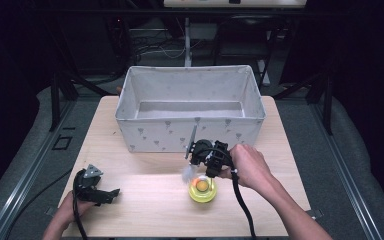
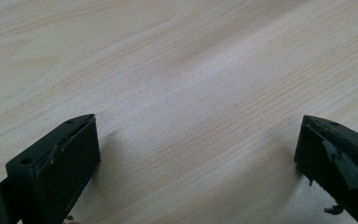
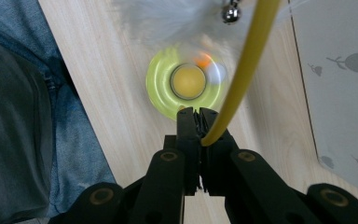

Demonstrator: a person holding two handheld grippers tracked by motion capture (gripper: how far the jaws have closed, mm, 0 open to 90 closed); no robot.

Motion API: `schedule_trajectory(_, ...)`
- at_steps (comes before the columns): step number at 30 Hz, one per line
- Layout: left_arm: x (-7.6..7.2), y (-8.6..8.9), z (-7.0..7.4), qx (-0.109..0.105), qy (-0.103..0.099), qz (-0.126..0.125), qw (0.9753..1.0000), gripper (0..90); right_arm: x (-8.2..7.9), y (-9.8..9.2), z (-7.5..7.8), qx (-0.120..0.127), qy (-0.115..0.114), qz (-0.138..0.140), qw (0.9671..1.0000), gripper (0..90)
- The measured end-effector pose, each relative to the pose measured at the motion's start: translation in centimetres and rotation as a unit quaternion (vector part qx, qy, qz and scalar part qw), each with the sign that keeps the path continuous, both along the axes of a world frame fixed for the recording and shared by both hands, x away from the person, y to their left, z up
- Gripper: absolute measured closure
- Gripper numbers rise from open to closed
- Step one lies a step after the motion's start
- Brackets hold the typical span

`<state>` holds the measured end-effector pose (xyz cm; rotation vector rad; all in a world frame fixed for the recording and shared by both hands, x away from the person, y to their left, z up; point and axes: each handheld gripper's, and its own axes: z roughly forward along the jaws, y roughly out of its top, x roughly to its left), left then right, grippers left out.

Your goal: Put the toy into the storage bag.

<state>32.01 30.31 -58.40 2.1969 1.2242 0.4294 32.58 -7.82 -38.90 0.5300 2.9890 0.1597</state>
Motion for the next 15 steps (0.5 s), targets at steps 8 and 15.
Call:
schedule_trajectory(8, 0.0, 0.0, 0.0, 0.0, -0.001, 0.001, 1.0, 0.0, 0.1, -0.3, 0.8, 0.007, -0.004, -0.004, 1.0, 87.8)
schedule_trajectory(15, 0.0, 0.0, 0.0, 0.0, 0.002, -0.002, 1.0, 0.0, 0.2, -0.9, 1.5, 0.009, -0.007, -0.01, 0.9999, 87.8)
